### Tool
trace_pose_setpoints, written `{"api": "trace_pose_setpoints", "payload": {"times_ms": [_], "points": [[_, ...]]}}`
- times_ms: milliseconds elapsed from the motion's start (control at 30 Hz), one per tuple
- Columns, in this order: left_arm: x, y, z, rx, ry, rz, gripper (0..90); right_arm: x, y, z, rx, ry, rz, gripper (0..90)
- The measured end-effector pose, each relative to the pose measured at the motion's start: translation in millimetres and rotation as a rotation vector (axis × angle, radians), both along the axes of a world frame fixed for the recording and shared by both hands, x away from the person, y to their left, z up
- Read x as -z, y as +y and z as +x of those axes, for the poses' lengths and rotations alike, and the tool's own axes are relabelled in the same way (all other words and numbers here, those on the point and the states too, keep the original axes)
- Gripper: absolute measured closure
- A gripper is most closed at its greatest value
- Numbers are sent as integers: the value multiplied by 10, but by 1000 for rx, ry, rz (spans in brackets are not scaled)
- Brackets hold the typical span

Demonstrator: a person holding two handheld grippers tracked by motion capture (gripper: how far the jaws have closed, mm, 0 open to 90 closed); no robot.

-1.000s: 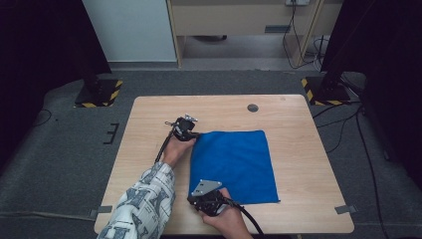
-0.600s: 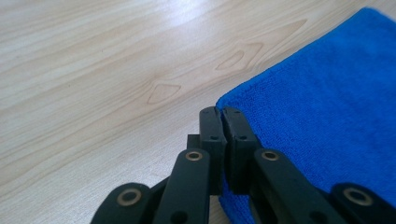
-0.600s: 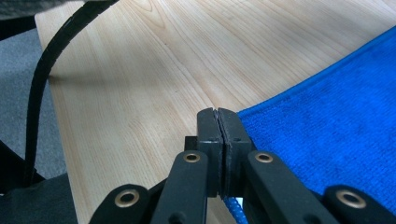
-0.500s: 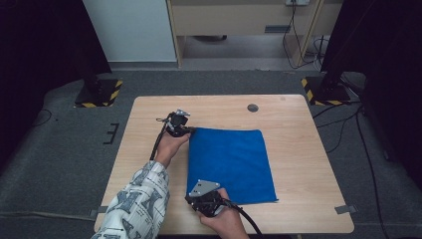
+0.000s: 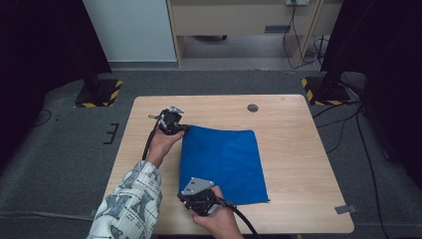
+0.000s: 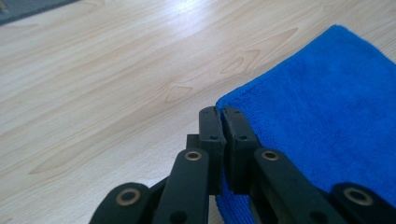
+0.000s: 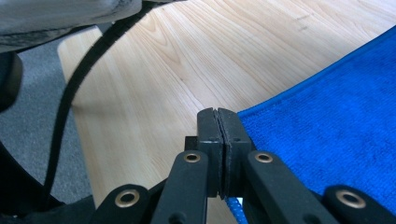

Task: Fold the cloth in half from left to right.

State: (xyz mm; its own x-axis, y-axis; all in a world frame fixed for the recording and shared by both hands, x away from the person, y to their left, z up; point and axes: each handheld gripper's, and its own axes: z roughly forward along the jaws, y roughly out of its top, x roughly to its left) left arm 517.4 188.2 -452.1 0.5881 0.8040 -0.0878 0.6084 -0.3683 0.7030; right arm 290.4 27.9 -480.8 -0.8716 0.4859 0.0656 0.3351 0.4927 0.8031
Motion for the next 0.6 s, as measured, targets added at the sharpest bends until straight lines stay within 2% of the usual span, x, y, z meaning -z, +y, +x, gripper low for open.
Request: {"api": "trace_pose_setpoints", "payload": {"times_ms": [167,400,600], "points": [[-66,26,-30,11,-8,11,869,-52,70,-32,0,-10,13,891],[-105,28,-40,23,-10,3,869,-179,174,-33,1,-43,14,892],[-170,82,-64,10,-18,0,869,-240,218,-80,-8,-57,24,892]]}}
